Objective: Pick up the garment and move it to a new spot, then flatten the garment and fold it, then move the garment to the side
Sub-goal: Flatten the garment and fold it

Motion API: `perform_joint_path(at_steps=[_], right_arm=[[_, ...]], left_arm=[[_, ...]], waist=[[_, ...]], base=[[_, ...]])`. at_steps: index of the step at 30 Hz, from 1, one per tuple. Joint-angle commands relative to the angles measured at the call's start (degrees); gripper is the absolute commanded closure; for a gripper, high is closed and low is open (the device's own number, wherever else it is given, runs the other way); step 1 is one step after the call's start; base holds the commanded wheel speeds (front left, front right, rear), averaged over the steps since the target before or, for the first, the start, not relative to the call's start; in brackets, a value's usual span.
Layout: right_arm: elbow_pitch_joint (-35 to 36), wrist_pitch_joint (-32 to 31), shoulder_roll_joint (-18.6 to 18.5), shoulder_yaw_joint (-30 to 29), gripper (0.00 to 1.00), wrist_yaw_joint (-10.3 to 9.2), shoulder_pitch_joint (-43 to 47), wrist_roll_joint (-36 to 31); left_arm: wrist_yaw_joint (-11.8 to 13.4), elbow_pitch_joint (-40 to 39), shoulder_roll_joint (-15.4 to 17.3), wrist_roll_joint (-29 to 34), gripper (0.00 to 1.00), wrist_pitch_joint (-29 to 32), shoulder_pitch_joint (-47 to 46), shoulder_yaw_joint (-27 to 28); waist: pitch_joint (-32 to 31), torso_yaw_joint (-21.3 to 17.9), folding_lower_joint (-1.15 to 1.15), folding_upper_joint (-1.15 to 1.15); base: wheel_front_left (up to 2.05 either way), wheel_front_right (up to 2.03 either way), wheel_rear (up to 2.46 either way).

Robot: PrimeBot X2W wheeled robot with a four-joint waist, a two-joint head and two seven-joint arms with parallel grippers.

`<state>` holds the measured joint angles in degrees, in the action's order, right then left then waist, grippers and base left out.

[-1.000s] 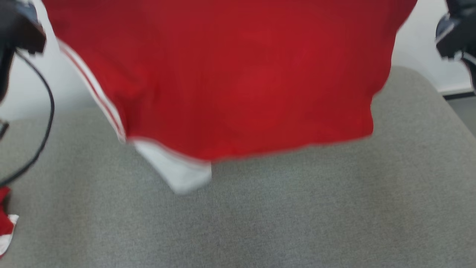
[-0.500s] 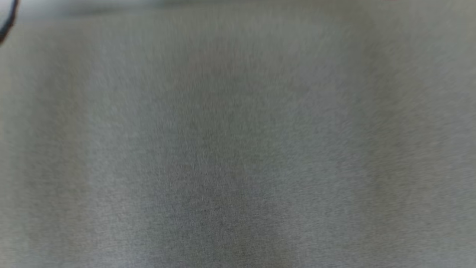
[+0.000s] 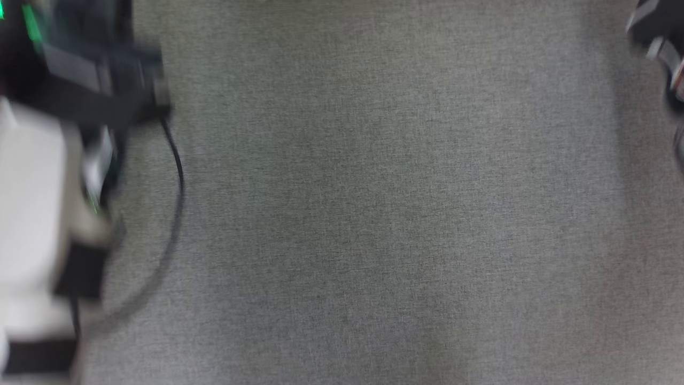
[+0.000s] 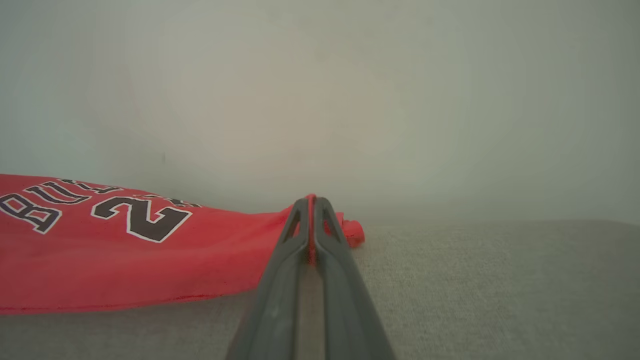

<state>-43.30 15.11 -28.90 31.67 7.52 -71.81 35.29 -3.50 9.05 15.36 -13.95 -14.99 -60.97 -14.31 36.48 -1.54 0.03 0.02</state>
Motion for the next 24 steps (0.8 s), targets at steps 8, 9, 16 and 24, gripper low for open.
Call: perform_joint_path(at_steps=[8, 9, 16, 24], right_arm=[[7.22, 0.04, -3.32, -1.61, 1.0, -0.06, 23.93, 5.33], [7.73, 0.04, -3.27, -1.56, 1.0, -0.06, 26.63, 5.84], [11.64, 0.06, -4.92, -4.32, 1.0, -0.06, 39.23, 6.5], [16.73, 0.07, -5.89, -10.93, 1.0, -0.1, 52.74, 3.96]], left_arm=[[0.49, -9.45, 0.13, -7.16, 1.0, -0.17, 34.27, 4.33], [1.05, -10.46, -0.1, -7.61, 1.0, -0.07, 37.46, 4.62], [5.04, -18.71, -1.46, -11.05, 1.0, 1.3, 55.92, 6.14], [7.31, -24.32, -1.58, -14.54, 1.0, 4.75, 70.76, 6.42]], waist=[[-11.42, 0.2, -0.03, -0.02], [-12.55, -0.05, -0.03, -0.02], [-19.52, -0.96, -0.03, -0.02], [-24.91, -1.42, -0.03, -0.02]], base=[[0.0, 0.0, 0.0], [0.0, 0.0, 0.0], [0.0, 0.0, 0.0], [0.0, 0.0, 0.0]])
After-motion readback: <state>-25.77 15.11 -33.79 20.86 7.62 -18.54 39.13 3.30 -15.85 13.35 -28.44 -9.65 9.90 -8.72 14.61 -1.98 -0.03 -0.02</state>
